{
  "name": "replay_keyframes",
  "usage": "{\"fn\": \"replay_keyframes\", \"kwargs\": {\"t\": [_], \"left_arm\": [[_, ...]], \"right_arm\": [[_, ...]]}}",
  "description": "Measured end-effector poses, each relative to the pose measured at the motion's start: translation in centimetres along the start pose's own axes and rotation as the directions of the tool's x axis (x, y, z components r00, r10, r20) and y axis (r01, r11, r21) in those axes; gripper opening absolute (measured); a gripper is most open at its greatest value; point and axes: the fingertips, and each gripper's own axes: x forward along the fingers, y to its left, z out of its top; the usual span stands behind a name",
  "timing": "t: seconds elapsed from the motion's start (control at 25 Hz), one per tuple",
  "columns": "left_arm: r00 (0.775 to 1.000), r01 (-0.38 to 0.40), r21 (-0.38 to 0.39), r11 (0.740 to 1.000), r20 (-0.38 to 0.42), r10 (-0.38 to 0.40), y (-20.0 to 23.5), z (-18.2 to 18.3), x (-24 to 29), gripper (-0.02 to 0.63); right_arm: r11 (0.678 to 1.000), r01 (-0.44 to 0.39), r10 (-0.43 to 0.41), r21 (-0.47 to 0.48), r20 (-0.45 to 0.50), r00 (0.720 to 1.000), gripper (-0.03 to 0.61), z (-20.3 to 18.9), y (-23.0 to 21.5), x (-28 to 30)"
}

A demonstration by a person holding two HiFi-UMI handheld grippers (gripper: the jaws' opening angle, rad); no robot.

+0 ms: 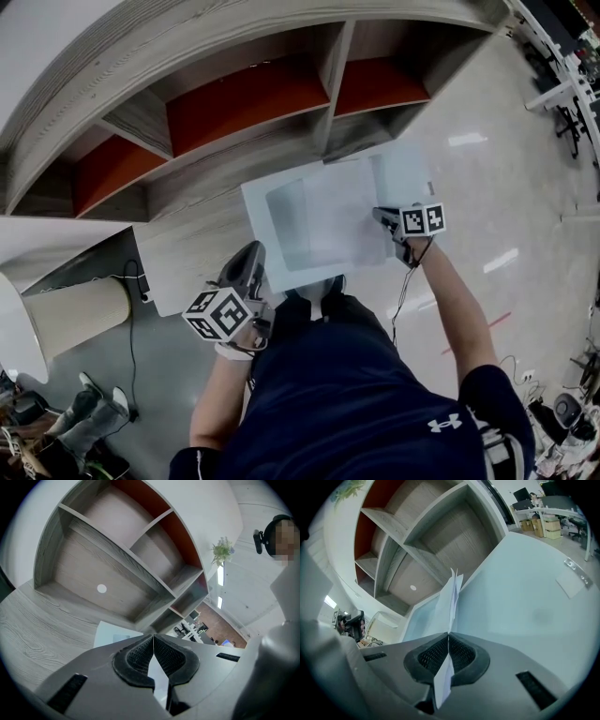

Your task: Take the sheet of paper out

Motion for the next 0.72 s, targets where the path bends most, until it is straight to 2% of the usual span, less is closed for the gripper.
{"fn": "replay_keyframes", "kwargs": {"t": [0.44, 0.72], "left_arm": [[1.000, 0.025, 0.015, 1.000, 0.002, -0.026, -0.1, 0.8, 0.0, 0.015], [0.999, 0.038, 0.022, 0.999, 0.007, -0.038, -0.3, 1.6, 0.0, 0.015]], "right_arm": [[0.999, 0.031, -0.030, -0.017, 0.039, 0.999, 0.014, 1.1, 0.2, -3.0], [1.000, 0.016, -0.014, -0.023, 0.092, 0.996, 0.014, 2.4, 2.8, -5.1]]}}
